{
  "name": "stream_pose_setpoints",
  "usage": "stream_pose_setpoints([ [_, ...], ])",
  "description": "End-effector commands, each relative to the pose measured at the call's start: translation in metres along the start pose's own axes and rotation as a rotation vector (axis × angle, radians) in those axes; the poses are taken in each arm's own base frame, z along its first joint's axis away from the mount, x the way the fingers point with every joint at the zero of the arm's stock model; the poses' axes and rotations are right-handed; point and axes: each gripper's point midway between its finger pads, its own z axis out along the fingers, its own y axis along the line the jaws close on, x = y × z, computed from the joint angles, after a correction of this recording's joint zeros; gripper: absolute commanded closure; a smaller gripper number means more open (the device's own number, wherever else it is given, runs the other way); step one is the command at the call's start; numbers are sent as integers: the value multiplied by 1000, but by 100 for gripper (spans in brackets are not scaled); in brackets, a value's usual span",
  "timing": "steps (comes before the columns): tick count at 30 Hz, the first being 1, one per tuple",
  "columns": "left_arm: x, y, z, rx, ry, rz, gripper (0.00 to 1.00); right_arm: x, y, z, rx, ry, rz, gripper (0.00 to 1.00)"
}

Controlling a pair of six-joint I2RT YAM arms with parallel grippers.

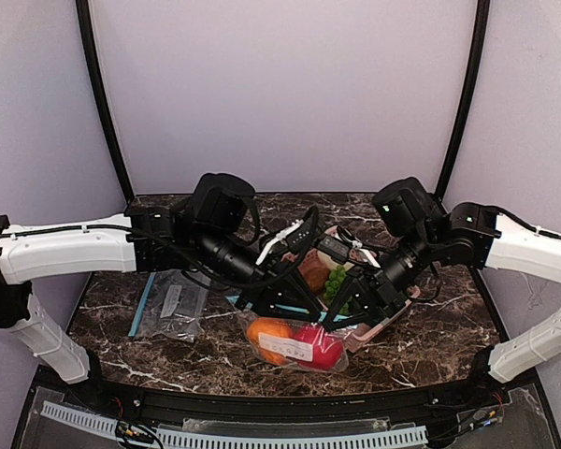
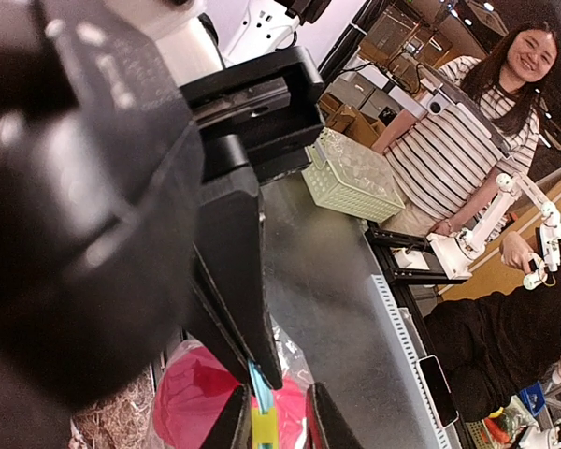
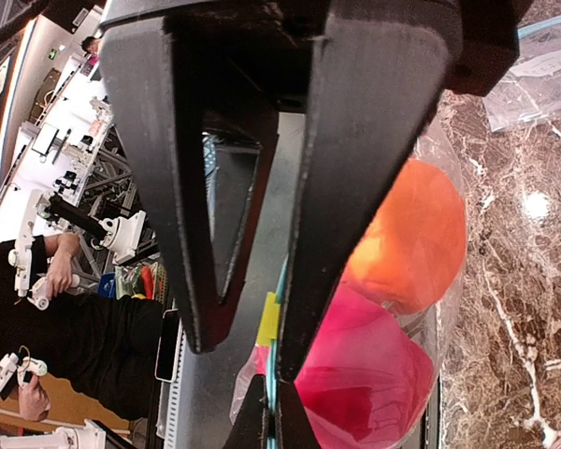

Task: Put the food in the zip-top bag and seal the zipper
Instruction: Pass from the left arm to the right, then zip the zipper of the food storage bag.

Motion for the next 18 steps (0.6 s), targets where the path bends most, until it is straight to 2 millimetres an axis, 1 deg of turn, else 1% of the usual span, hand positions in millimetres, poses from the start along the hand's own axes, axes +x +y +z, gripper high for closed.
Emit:
stream_pose_setpoints([
  [1, 14, -8, -2, 19, 28, -30, 86, -16, 10, -6, 6, -48, -70, 100],
  [4, 14, -8, -3, 14, 25, -27, 92, -16, 8, -5, 9, -47, -66, 100],
  [5, 13, -8, -4, 12, 24, -24, 96, -16, 8, -5, 11, -47, -66, 100],
  [7, 14, -8, -4, 6, 25, -22, 99, -17, 8, -6, 15, -50, -68, 100],
  [11, 19, -6, -4, -1, 42, -33, 99, -19, 5, -9, 51, -64, -75, 100],
  [15, 34, -1, -8, -37, 84, -53, 99, -19, 1, -15, 107, -79, -79, 100],
  [18, 44, 1, -15, -65, 102, -73, 99, -18, 0, -19, 118, -84, -74, 100],
])
